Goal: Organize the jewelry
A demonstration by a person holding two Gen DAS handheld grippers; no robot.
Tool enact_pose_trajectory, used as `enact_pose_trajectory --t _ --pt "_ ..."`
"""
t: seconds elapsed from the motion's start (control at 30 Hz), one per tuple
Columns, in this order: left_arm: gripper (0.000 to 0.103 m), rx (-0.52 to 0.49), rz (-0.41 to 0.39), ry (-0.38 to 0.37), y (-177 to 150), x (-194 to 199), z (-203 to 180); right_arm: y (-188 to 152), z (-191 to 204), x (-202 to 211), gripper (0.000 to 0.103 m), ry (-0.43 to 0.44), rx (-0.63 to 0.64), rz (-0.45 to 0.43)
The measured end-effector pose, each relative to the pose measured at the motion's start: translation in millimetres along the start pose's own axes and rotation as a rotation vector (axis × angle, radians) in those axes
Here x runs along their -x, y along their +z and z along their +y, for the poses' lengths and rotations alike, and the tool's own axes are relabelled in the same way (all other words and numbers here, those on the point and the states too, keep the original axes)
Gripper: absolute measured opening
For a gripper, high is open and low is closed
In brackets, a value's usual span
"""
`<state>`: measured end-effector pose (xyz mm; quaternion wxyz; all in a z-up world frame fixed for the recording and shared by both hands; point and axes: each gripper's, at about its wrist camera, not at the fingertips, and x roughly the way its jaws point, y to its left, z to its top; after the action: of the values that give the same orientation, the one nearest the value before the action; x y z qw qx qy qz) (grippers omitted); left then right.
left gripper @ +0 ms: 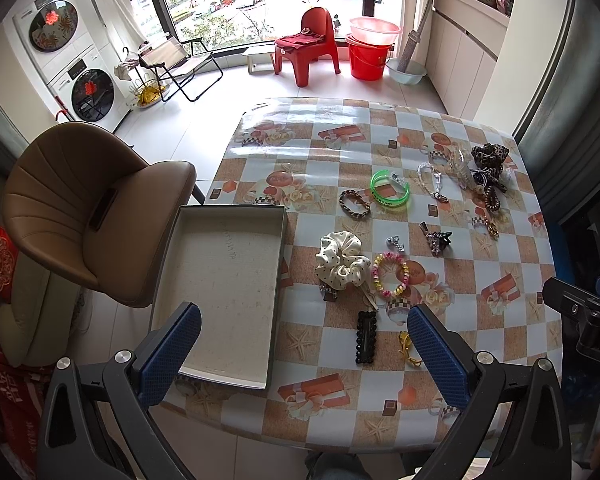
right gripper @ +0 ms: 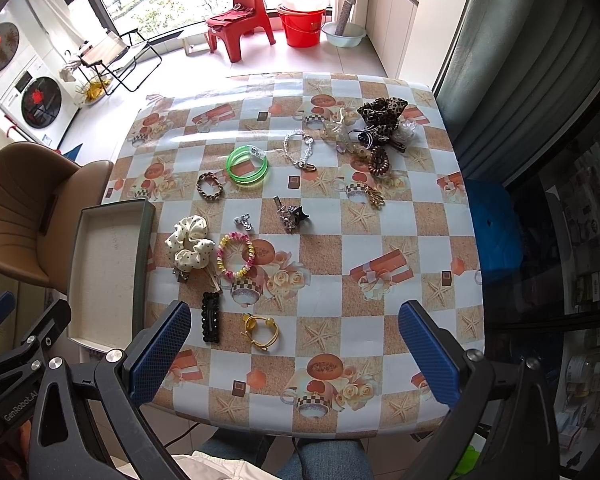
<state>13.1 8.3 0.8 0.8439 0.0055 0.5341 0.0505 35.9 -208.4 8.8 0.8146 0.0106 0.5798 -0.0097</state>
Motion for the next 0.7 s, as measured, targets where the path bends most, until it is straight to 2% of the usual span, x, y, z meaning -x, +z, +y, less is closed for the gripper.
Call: enact_pose_trajectory --t 0.37,0.7 --pt "0.103 -0.001 0.003 -0.001 -1.0 -0.1 0.3 -0.6 0.9 -1.0 0.103 0.0 0.0 0.003" --pt "0.103 0.0 0.038 -0.007 -6.7 -2.9 10.8 -1.6 6.7 -3.6 0.103 0.002 -0.001 0.018"
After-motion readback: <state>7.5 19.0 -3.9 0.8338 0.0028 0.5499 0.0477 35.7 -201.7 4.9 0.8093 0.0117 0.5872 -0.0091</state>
